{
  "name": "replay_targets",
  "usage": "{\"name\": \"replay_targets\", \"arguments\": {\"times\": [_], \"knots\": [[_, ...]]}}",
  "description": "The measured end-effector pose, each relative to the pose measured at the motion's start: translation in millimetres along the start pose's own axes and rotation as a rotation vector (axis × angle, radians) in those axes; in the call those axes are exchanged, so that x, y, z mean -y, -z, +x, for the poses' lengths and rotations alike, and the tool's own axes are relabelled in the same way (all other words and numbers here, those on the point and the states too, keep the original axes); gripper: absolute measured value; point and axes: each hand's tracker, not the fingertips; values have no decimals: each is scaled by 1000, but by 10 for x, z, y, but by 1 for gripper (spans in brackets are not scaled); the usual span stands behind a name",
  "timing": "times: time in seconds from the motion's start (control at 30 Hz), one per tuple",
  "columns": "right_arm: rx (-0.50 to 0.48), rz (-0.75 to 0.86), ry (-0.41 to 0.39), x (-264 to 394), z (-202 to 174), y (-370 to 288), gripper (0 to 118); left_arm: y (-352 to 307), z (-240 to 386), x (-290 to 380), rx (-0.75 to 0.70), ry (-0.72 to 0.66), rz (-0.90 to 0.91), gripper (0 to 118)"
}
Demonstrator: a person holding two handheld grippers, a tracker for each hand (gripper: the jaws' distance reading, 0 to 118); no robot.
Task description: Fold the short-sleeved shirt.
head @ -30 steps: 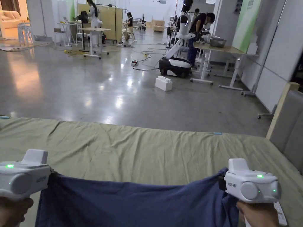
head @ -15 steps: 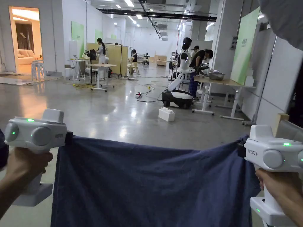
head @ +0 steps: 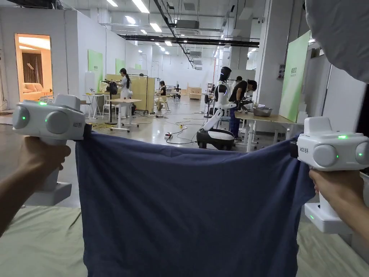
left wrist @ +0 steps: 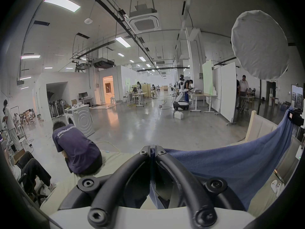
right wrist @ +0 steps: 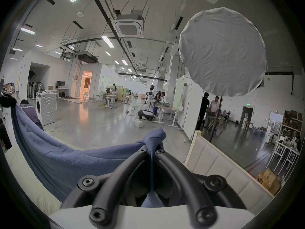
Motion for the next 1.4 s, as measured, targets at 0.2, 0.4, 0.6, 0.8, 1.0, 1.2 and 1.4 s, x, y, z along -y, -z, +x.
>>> {"name": "replay_targets", "arguments": {"times": [0.2, 0.4, 0.6, 0.8, 1.0, 1.2, 1.4], "knots": [[25, 63, -10, -234, -71, 210, 3, 193, 42, -190, -31, 20, 28, 4], [40, 102, 1, -308, -113, 340, 3, 358, 77, -217, -60, 24, 45, 4], [29, 94, -68, 70, -234, 310, 3, 427, 134, 100, -51, 27, 12, 4], [6, 33, -105, 687, -252, 139, 3, 320, 139, 681, -26, 27, -31, 4], [9, -39, -67, 1171, -213, -288, 3, -25, 139, 1234, 5, 31, -72, 4], [-24, -73, -75, 1577, -177, -1020, 3, -621, 59, 1679, 20, 14, -52, 4], [-43, -133, -38, 2083, -119, -1770, 3, -1281, -69, 2327, 28, 32, -59, 4]]}}
